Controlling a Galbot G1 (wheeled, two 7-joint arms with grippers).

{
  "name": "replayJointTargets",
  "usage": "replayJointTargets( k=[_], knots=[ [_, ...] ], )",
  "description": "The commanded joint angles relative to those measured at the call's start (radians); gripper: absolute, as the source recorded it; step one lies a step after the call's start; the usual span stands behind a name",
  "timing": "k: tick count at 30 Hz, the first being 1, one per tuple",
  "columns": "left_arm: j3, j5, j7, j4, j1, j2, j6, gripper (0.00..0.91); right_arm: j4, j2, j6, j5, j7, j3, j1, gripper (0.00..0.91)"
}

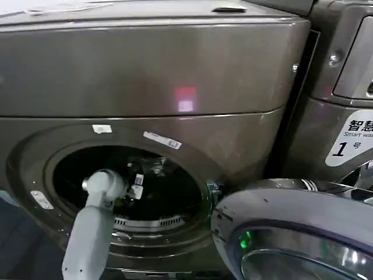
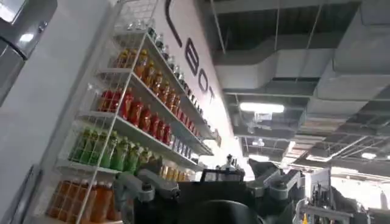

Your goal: Grasp the clothes from the dryer.

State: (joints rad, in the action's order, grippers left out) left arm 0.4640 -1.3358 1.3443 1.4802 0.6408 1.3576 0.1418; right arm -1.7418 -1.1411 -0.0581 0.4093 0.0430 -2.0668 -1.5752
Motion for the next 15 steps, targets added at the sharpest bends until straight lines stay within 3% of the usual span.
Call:
replayJointTargets(
  k=[1, 6, 7, 8, 15],
  knots=[
    [-0.006, 0.032, 0.002, -0.093, -0.009, -0.004, -0.027, 0.907, -0.001, 0.001, 0.001, -0.001, 0.0, 0.003, 0.001, 0.907],
    [-0.003, 0.054, 0.002, -0.102, -0.005, -0.004, -0.041, 0.907, -0.004, 0.001, 0.0, -0.001, 0.0, 0.005, 0.002, 0.907],
    [-0.002, 0.056, 0.002, -0.107, -0.006, -0.004, -0.041, 0.796, -0.005, 0.002, 0.0, -0.001, 0.0, 0.004, 0.002, 0.907],
    [-0.002, 0.057, 0.002, -0.115, -0.007, -0.005, -0.041, 0.023, -0.005, 0.002, 0.0, -0.001, 0.0, 0.003, 0.002, 0.907],
    [-0.011, 0.122, -0.038, -0.151, -0.03, -0.007, -0.097, 0.0, -0.009, -0.002, -0.001, 0.001, -0.001, 0.01, 0.003, 0.907]
  ],
)
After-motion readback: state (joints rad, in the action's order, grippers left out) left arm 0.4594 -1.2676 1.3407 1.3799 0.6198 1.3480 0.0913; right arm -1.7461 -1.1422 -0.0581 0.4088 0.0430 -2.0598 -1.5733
